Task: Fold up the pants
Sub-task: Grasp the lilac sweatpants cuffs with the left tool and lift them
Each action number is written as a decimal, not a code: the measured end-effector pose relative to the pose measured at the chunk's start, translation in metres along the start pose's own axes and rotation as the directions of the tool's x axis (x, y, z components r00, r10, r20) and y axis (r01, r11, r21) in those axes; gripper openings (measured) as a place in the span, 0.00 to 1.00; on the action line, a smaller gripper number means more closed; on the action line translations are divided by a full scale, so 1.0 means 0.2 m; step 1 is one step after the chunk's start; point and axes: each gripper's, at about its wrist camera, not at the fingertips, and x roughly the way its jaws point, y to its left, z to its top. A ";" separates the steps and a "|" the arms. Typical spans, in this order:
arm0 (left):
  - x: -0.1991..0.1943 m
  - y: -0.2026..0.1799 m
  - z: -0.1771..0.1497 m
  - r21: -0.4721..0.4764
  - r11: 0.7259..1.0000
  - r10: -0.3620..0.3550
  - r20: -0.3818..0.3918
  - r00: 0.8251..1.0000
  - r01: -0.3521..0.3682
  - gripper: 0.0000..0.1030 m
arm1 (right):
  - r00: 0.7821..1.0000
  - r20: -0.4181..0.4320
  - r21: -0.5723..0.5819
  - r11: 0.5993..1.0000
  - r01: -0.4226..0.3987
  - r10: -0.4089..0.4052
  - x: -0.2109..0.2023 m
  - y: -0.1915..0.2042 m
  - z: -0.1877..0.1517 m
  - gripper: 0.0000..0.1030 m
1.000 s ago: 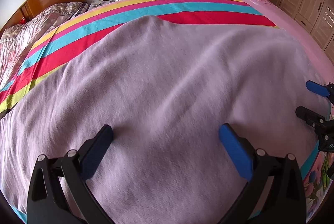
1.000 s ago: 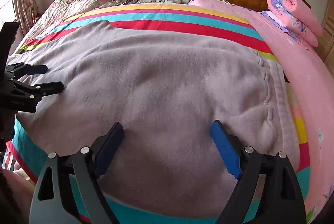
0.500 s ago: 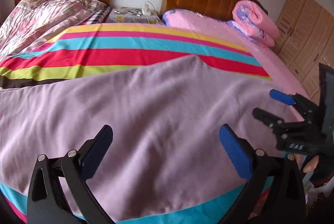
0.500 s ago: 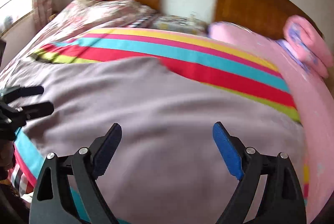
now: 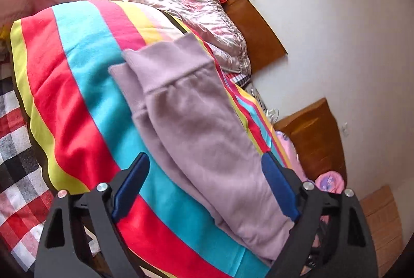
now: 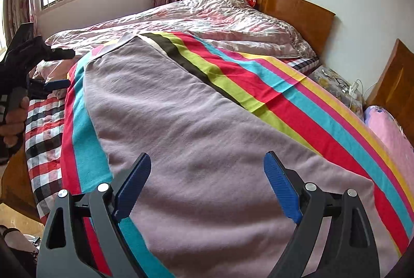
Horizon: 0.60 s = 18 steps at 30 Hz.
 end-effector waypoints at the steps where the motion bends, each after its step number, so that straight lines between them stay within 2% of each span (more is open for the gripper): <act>1: 0.00 0.04 0.04 -0.026 1.000 0.006 0.009 1.000 -0.005 0.73 | 1.000 -0.004 0.006 1.000 0.001 -0.001 0.00 0.01 0.00 0.83; 4: 0.02 0.19 0.14 -0.116 0.992 -0.039 0.020 0.999 0.041 0.63 | 1.000 -0.011 0.045 0.999 -0.006 0.006 -0.02 -0.01 -0.03 0.83; 8: 0.08 0.34 0.19 -0.234 0.966 -0.110 0.017 0.994 0.111 0.62 | 1.000 -0.020 0.076 0.997 0.004 -0.002 -0.03 -0.05 -0.04 0.83; 12: 0.13 0.34 0.21 -0.255 0.962 -0.102 0.006 0.995 0.100 0.74 | 1.000 -0.027 0.075 0.997 0.004 -0.002 -0.01 -0.04 -0.04 0.83; 13: 0.14 0.34 0.22 -0.263 0.959 -0.105 0.011 0.994 0.104 0.74 | 1.000 -0.026 0.074 0.997 0.001 0.001 -0.01 -0.04 -0.04 0.83; 15: 0.18 0.31 0.26 -0.258 0.960 -0.106 0.008 0.994 0.105 0.70 | 1.000 -0.025 0.073 0.997 -0.008 0.010 0.00 -0.03 -0.05 0.83; 16: 0.19 0.28 0.27 -0.253 0.962 -0.103 -0.002 0.995 0.099 0.58 | 1.000 -0.029 0.072 0.997 -0.008 0.010 0.01 -0.03 -0.05 0.83; 18: 0.22 0.21 0.30 -0.206 0.978 -0.034 -0.029 0.999 0.027 0.56 | 0.999 -0.040 0.075 0.997 -0.004 0.007 0.02 -0.03 -0.07 0.83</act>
